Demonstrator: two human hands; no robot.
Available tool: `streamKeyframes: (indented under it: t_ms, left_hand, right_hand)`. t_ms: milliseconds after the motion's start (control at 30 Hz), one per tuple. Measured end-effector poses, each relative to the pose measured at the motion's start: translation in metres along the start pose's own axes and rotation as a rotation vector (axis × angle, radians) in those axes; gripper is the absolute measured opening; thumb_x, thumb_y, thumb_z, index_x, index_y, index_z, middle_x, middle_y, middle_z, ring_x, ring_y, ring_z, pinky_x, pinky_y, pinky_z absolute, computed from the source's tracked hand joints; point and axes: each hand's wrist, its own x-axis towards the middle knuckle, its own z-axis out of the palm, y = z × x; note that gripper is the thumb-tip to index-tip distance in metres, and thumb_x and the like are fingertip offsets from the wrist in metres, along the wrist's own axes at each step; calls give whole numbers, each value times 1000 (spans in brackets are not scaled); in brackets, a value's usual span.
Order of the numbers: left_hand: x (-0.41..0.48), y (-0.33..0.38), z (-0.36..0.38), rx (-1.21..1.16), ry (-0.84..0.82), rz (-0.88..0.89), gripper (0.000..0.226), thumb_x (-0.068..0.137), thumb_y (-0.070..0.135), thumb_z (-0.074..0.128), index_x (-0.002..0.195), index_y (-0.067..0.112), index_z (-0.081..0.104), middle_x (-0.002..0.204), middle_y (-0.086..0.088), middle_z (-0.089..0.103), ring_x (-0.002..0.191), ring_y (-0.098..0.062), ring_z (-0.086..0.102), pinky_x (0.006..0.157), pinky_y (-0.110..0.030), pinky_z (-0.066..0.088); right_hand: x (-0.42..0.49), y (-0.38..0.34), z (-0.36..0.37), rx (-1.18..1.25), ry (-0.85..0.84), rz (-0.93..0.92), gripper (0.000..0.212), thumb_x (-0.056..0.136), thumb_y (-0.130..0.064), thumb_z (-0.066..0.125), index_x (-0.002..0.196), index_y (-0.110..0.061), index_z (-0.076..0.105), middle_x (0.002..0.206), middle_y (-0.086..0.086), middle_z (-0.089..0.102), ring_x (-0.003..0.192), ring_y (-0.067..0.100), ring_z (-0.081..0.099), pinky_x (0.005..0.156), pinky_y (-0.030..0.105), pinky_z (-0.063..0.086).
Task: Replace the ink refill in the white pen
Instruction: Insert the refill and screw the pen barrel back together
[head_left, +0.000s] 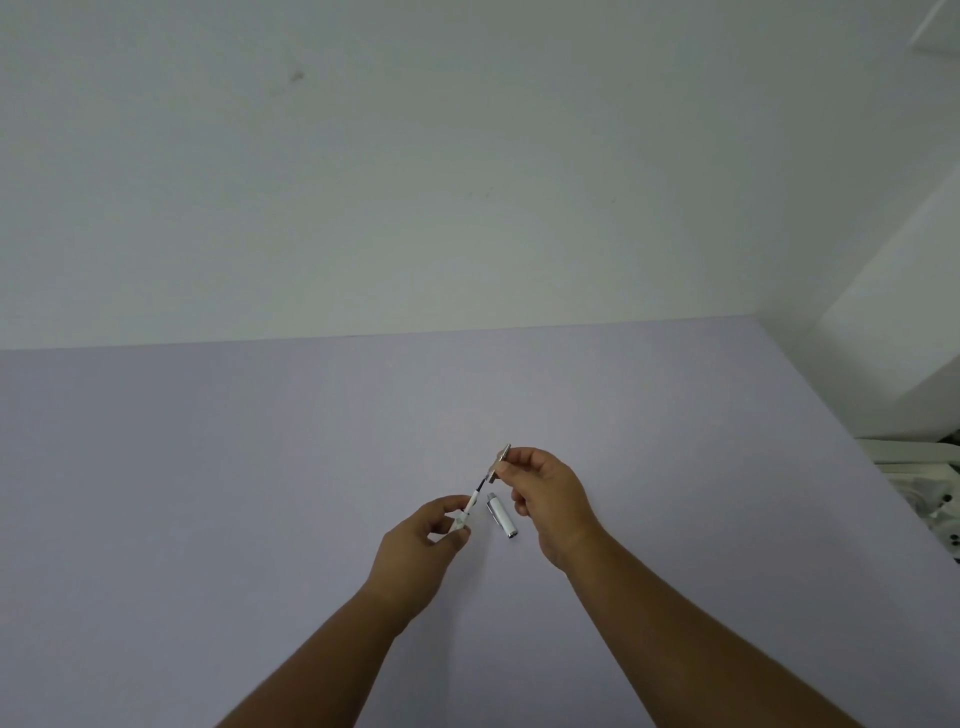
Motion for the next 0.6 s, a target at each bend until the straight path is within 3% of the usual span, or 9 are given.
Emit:
streamKeyframes:
  t_ms: [167,433,600]
  left_hand:
    - [-2,3,1,-3,9,11,22,91,30,59,105,46,57,89,8,62,87,-18,60,71,-22,43]
    - [-4,6,2,-26,2,4,22,91,28,59,106,45,60,86,11,61,85,-16,59,72,-24,42]
    - [-5,10,3,-33,6,9,22,91,27,59,107,42,60,90,7,63,86,-19,60,74,-26,44]
  right_hand:
    - [1,0,-1,30,29,-6,14,86,-14,63,98,-11,67,101,12,71,58,9,48,57,22,42]
    - [-2,-2,-4,24,11,-33,8,86,-14,62,93,-13,67,96,9,72,57,8,48,57,22,41]
    - [-6,0,0,-36,-62,-64,10,85,-14,64,84,-24,66,68,-13,69,63,4,56,62,20,43]
